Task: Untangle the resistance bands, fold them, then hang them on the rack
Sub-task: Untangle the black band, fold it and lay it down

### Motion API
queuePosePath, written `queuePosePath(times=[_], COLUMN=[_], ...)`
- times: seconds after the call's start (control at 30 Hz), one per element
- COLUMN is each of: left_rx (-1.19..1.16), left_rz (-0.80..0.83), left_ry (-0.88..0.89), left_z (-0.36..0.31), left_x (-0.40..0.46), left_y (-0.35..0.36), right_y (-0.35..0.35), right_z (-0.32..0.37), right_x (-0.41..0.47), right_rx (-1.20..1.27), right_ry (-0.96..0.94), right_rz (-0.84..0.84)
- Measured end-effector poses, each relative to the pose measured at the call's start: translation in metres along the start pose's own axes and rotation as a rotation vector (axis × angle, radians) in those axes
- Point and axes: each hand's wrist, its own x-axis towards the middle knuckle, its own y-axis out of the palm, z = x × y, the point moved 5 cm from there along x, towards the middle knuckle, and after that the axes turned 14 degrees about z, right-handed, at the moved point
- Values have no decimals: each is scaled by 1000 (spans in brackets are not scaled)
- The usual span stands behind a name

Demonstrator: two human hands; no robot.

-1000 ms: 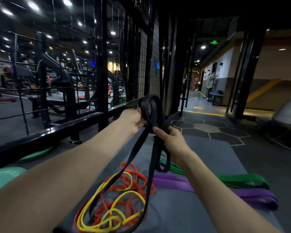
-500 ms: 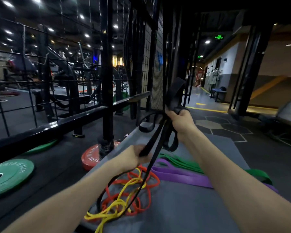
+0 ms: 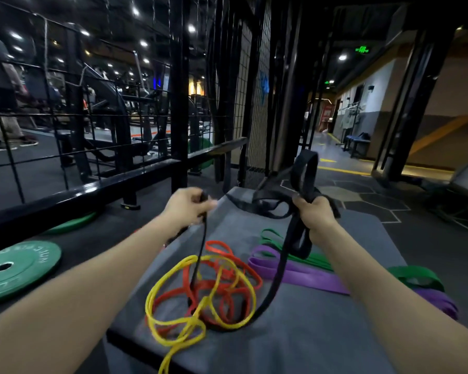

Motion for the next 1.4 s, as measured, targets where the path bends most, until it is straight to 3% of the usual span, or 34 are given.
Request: queuePosePath(times=[0.2,0.37,0.43,0.57,0.77,0.93,1.13,1.33,1.4], left_rx=[-490,-613,-546,-174,-18,-51,173,569,605], left_rz=[-57,-119,-79,88,155,162,261,464,466], left_ry=[135,229,177,2,-123,-112,-14,51,30], left_z=[-71,-97,-87,-33,26,38,37,58,65], left_x=[17,23,22,10,-14,-27,-36,-57,-60], left_y=[2,4,19,55,83,105,145,183,185], right_y=[10,3,-1,-12,-29,-46,-72,-94,-103], right_z=[-10,-4,-7,-34,-78,-111,-155,-190,-184], right_x=[-4,-5,-8,-19,-38,-56,-77,-99,-105], right_rx=[-68,-4,-12,-77,-136,-141,-210,-604,-758], right_ry=[5,-37,-41,33,145,202,380,596,625], right_rz=[85,76,76,102,117,61,46,196,141])
